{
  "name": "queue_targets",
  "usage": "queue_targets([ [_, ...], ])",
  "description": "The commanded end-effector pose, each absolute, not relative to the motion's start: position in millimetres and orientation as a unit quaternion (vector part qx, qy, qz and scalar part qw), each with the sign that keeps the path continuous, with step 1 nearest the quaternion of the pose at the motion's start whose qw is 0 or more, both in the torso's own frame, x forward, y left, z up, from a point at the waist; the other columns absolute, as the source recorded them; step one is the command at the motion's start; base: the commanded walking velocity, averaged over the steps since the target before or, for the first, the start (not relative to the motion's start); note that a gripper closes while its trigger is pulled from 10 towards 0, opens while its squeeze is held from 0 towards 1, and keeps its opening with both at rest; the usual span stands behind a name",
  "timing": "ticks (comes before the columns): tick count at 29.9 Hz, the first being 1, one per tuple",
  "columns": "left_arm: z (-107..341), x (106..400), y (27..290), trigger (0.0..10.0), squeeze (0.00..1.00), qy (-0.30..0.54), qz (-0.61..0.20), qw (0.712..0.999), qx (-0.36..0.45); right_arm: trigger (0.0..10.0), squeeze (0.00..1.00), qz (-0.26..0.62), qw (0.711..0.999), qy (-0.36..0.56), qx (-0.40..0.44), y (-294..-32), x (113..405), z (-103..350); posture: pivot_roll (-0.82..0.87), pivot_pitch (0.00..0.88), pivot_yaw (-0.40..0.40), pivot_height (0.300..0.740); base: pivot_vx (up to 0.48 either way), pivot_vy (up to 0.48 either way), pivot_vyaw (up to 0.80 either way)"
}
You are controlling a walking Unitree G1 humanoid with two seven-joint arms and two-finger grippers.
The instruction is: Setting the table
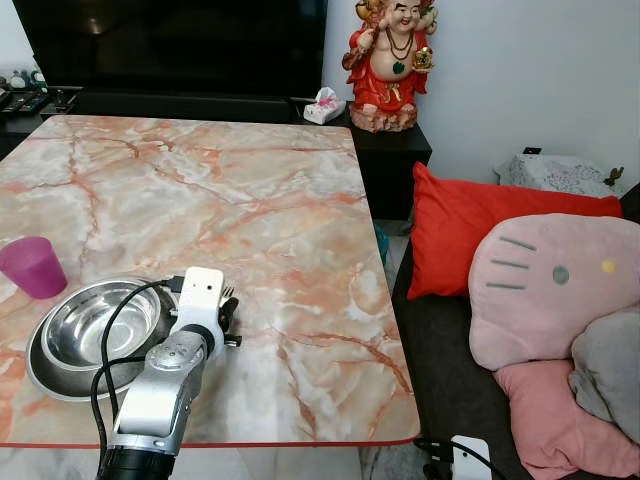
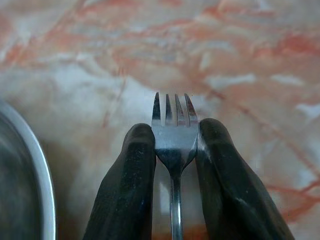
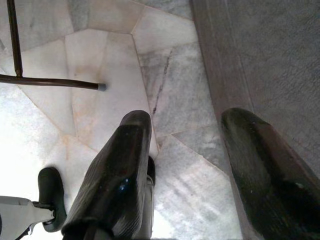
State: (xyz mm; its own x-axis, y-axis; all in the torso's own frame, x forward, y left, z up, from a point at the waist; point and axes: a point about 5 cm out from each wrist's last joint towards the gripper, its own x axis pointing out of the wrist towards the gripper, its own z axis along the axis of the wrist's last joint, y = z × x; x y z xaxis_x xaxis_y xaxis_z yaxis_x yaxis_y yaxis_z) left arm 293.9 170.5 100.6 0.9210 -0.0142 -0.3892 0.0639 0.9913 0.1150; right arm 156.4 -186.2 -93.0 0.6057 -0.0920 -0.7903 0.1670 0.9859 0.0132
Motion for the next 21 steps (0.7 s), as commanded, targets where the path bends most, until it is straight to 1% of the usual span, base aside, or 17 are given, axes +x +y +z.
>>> queue_targets([
  [1, 103.9, 298.6, 171.3, 10.0, 0.00, 0.184, -0.008, 0.980, 0.069, 10.0, 0.00, -0.072, 0.895, 0.439, 0.039, -188.3, 157.6, -92.4, 0.10, 0.011, -0.075, 0.740, 0.000, 0.000, 0.00],
  [11, 105.4, 301.9, 177.7, 10.0, 0.00, 0.174, 0.001, 0.981, 0.087, 10.0, 0.00, -0.071, 0.895, 0.439, 0.038, -188.6, 157.8, -92.2, 0.09, 0.014, -0.075, 0.740, 0.000, 0.000, 0.00],
  [21, 104.0, 302.9, 177.4, 10.0, 0.00, 0.168, -0.007, 0.980, 0.106, 10.0, 0.00, -0.072, 0.895, 0.438, 0.038, -188.7, 158.2, -92.1, 0.10, 0.014, -0.076, 0.740, 0.000, 0.000, 0.00],
])
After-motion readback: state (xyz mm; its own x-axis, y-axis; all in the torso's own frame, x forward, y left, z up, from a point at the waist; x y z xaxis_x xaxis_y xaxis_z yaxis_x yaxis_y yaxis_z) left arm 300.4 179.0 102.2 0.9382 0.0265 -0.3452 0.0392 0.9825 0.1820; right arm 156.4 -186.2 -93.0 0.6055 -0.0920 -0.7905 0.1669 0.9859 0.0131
